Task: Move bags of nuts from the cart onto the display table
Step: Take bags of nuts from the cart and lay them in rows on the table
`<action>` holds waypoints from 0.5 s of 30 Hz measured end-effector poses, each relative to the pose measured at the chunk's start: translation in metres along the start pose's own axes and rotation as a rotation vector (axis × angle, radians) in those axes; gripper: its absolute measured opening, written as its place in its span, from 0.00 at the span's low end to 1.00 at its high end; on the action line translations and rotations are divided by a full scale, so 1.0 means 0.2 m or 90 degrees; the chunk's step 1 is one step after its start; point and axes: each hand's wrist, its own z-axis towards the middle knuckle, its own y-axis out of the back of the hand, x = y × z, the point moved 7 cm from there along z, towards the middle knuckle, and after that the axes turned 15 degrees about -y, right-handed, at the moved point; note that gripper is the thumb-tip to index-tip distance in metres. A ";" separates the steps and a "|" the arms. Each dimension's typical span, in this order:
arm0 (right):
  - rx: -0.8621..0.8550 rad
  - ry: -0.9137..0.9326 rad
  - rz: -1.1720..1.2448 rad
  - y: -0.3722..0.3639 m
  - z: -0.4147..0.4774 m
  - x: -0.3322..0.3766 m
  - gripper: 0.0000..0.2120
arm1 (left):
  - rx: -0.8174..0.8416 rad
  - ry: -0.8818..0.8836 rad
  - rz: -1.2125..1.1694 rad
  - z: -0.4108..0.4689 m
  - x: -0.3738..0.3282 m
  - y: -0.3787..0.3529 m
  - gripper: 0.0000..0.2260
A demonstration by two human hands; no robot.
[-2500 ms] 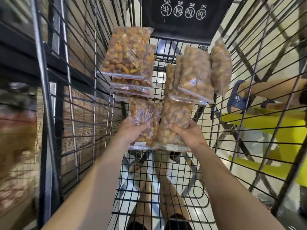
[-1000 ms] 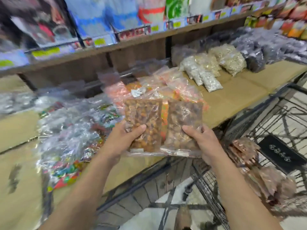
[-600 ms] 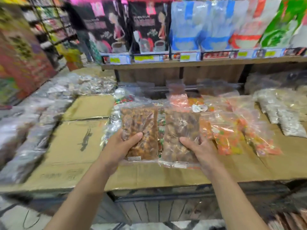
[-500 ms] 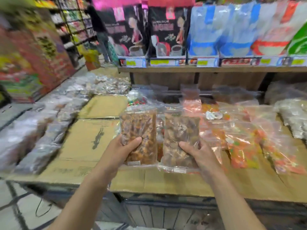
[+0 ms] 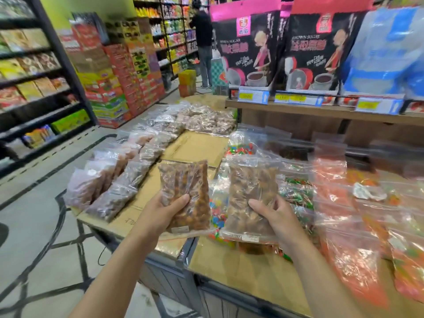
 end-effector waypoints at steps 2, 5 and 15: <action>0.006 -0.005 0.008 -0.09 0.05 0.02 0.27 | -0.013 -0.003 -0.008 0.05 0.01 0.09 0.16; 0.002 -0.004 0.011 -0.23 0.13 0.04 0.24 | -0.014 -0.011 -0.028 0.16 0.04 0.23 0.21; -0.075 -0.011 0.051 -0.71 0.43 0.07 0.29 | 0.082 -0.014 -0.027 0.65 0.17 0.64 0.15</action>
